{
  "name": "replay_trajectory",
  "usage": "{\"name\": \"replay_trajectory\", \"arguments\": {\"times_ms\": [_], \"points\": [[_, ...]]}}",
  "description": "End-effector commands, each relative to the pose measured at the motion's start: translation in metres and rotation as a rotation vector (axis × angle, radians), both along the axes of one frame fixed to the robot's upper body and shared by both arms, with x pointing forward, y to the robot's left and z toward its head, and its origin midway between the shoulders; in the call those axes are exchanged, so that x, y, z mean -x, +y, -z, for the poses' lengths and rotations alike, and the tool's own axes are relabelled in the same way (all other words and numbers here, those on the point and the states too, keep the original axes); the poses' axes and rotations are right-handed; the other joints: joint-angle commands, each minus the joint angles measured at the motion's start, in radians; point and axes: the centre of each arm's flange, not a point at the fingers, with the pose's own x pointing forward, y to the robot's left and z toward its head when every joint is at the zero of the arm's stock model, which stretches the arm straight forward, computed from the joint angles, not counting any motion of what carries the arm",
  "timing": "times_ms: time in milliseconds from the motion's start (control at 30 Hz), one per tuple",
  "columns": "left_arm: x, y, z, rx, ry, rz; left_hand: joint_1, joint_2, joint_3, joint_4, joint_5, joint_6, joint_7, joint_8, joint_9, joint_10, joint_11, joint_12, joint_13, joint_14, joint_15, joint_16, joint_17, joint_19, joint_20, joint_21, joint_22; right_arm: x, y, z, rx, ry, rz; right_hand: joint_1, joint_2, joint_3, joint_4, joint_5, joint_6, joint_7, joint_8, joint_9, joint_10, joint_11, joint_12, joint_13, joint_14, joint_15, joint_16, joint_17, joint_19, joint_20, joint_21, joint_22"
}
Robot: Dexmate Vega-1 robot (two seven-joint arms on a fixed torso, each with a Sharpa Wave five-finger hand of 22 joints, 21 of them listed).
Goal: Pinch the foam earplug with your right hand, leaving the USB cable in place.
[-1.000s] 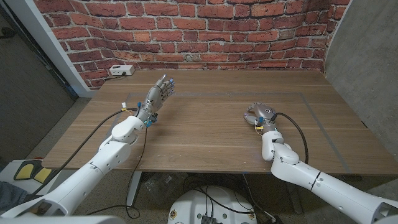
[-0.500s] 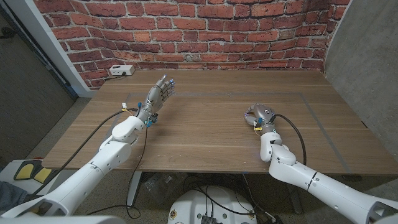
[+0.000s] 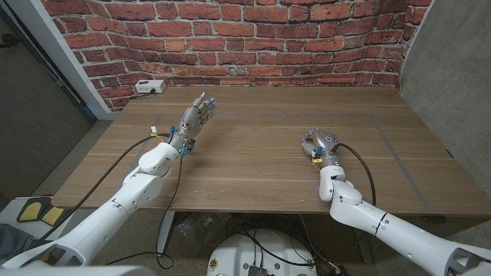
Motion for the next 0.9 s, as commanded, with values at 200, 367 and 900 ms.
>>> {"name": "replay_trajectory", "arguments": {"times_ms": [200,367,900], "points": [[0.0,0.001,-0.002,0.004,0.0,-0.005,0.008,0.002,-0.005,-0.002,0.005,0.009,-0.004,-0.002,0.003,0.007,0.0,-0.001,0.002,0.011,0.001,0.001,0.003,0.0,0.015,-0.007,0.003,0.0,0.002,-0.001,-0.024,-0.075,-0.012,0.023,0.007,0.011,-0.001,0.009,0.027,0.0,0.015,0.003,0.034,-0.01,0.014,0.001,0.033,-0.024,0.005,0.004,0.027,-0.005,0.013,0.002],[-0.001,0.0,-0.002,0.006,0.005,0.0,0.008,0.003,-0.006,-0.002,0.005,0.011,-0.007,-0.002,0.003,0.007,-0.001,-0.001,0.002,0.012,0.002,0.001,0.003,0.0,0.017,-0.008,0.003,0.004,0.001,-0.004,-0.034,-0.097,-0.014,0.025,0.008,0.012,0.0,0.008,0.03,0.0,0.017,0.004,0.041,-0.012,0.015,0.001,0.04,-0.026,0.005,0.004,0.031,-0.005,0.014,0.002],[-0.004,-0.001,-0.002,0.007,0.005,0.004,0.01,0.005,-0.007,-0.001,0.004,0.015,-0.008,-0.002,0.003,0.008,-0.002,-0.002,0.002,0.015,0.003,0.001,0.003,0.002,0.022,-0.011,0.004,0.023,-0.006,-0.024,-0.052,-0.224,-0.001,0.022,0.012,0.011,0.005,0.006,0.038,0.002,0.023,0.005,0.049,-0.014,0.013,0.001,0.049,-0.03,0.001,0.005,0.036,-0.007,0.015,0.003]]}}
